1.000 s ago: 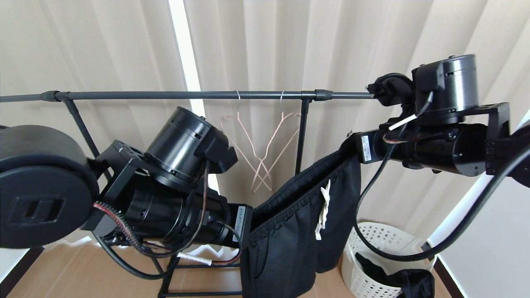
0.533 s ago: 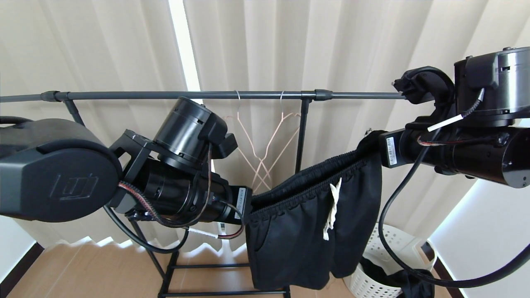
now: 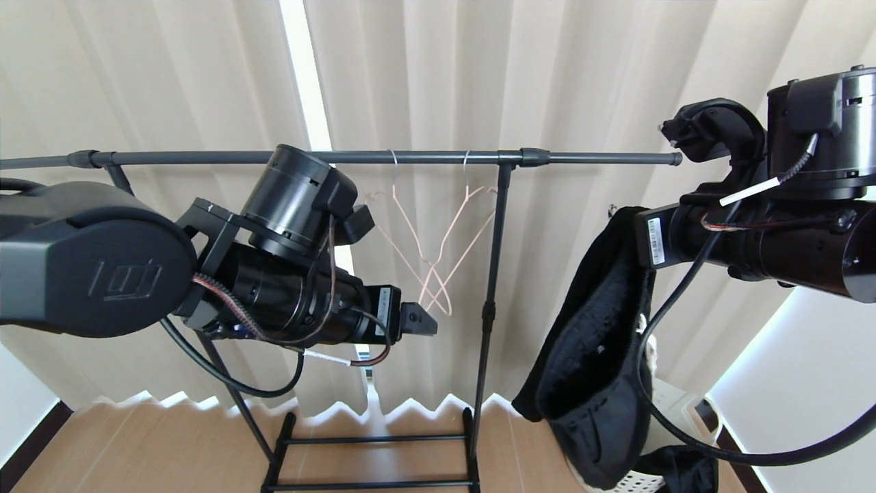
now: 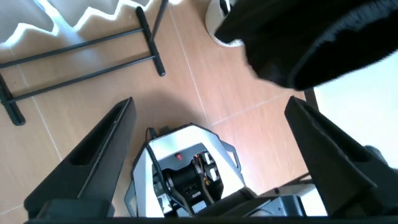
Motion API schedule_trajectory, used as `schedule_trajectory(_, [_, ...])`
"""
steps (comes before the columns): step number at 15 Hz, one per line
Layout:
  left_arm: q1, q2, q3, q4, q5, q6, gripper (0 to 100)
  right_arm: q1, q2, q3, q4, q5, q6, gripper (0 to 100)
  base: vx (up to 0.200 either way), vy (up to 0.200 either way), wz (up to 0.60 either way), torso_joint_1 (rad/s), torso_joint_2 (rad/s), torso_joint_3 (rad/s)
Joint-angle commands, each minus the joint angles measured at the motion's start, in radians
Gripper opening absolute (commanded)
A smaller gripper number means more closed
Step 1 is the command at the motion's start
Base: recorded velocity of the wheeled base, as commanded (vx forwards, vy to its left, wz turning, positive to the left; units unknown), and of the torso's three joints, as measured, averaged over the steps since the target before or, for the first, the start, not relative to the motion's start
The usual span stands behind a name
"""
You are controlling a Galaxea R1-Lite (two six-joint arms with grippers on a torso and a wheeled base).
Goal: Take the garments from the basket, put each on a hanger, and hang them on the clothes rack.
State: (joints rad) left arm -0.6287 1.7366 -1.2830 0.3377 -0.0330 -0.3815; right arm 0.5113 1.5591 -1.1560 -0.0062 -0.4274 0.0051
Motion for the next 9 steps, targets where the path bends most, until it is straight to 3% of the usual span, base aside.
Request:
schedule_trajectory(1, [0.017, 0.057, -0.055, -0.002, 0.005, -0.002, 100, -0.008, -0.001, -0.001, -0.005, 0.001, -0.001, 0, 0.0, 0.0, 0.0, 0.0, 0.0, 0.0])
schedule_trajectory(5, [0.052, 0.236, -0.236, -0.002, 0.179, 0.001, 100, -0.008, -0.002, 0.005, -0.026, 0.001, -0.002, 0, 0.0, 0.0, 0.0, 0.0, 0.0, 0.0])
schedule_trajectory(9, [0.109, 0.347, -0.297, -0.023, 0.265, 0.001, 100, -0.008, -0.004, 0.005, -0.028, 0.001, -0.002, 0, 0.0, 0.0, 0.0, 0.0, 0.0, 0.0])
